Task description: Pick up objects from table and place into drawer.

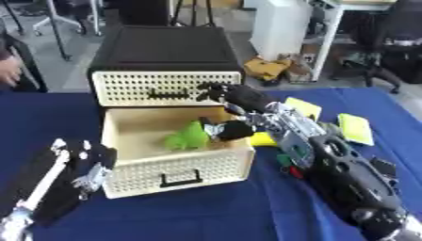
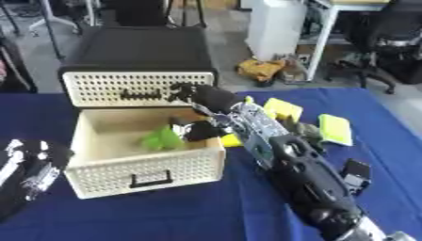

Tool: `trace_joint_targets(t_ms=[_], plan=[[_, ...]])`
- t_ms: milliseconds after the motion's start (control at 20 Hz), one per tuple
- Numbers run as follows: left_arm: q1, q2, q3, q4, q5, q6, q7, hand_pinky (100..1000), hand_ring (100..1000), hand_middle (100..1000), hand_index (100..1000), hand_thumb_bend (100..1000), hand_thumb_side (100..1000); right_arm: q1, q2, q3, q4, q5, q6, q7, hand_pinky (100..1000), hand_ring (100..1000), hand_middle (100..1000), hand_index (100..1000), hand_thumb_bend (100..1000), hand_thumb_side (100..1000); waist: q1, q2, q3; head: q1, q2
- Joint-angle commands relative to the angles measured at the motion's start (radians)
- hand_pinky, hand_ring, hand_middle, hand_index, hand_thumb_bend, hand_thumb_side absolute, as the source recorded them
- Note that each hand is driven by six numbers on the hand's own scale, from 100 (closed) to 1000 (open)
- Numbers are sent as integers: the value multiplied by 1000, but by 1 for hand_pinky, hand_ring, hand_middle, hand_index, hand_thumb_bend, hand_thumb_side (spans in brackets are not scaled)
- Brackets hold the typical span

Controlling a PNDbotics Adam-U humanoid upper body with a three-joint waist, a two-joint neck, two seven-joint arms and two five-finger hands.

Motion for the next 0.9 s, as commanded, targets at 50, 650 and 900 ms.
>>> trace_joint_targets(t_ms=[50,650,900], plan=[[-15,8,12,-14,-3,-1,7,100,100,100,674,290,1000,4,-29,-51,-63,-61,68,-71,647,771,860,863,100,483,9,-7,-13,16,-11],[-32,54,-4,-19,53,-5,-12,100,100,100,673,284,1000,273,-165,-152,-500,-518,294,-354,462,572,666,741,100,491,15,-2,-130,87,-8],[-64,109,-72,-36,159,-13,-109,100,100,100,675,255,1000,360,-164,-189,-538,-570,329,-391,453,564,660,737,100,508,15,-8,-163,101,0]])
